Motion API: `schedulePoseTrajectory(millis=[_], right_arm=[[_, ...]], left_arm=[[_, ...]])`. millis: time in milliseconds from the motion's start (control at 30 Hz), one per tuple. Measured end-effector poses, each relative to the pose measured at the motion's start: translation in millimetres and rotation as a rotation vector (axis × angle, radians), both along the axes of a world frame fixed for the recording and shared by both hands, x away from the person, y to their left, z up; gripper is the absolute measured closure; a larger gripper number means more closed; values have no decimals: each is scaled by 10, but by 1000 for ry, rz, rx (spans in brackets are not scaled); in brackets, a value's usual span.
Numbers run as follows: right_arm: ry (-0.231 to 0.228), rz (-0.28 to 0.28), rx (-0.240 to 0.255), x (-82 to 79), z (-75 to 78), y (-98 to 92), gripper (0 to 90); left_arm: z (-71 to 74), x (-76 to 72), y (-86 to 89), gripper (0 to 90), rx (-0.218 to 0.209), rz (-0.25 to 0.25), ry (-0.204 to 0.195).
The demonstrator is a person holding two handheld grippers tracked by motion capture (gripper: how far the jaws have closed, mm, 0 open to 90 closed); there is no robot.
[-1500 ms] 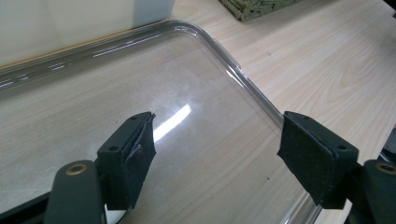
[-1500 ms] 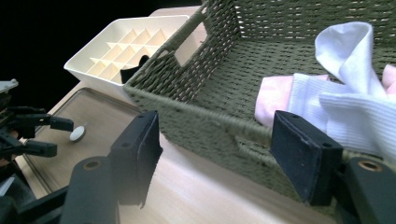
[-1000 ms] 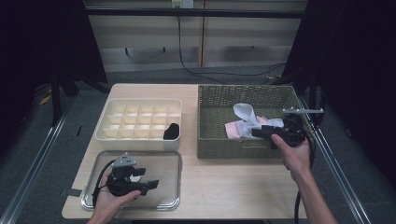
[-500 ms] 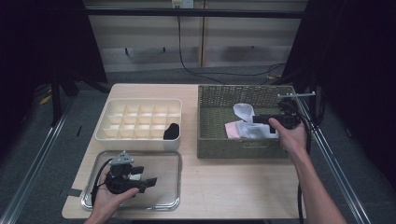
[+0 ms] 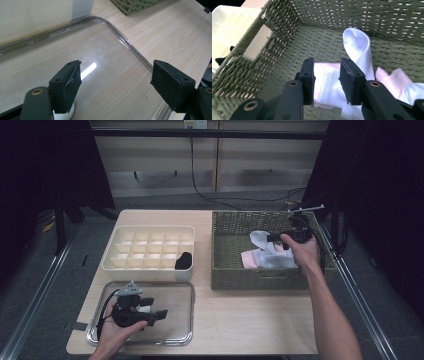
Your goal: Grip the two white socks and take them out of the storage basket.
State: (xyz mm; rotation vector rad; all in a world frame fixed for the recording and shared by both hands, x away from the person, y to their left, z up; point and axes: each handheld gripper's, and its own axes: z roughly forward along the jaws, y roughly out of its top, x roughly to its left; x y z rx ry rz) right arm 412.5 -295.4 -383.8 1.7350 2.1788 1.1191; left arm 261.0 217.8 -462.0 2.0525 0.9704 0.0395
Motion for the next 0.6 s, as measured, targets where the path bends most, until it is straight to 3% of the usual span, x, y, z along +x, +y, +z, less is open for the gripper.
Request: schedulePoseTrajectory(millis=[600], right_arm=[[79,-65,-13,305,-257,-17,666]], left_arm=[[5,14,45,238,-10,10,-4]])
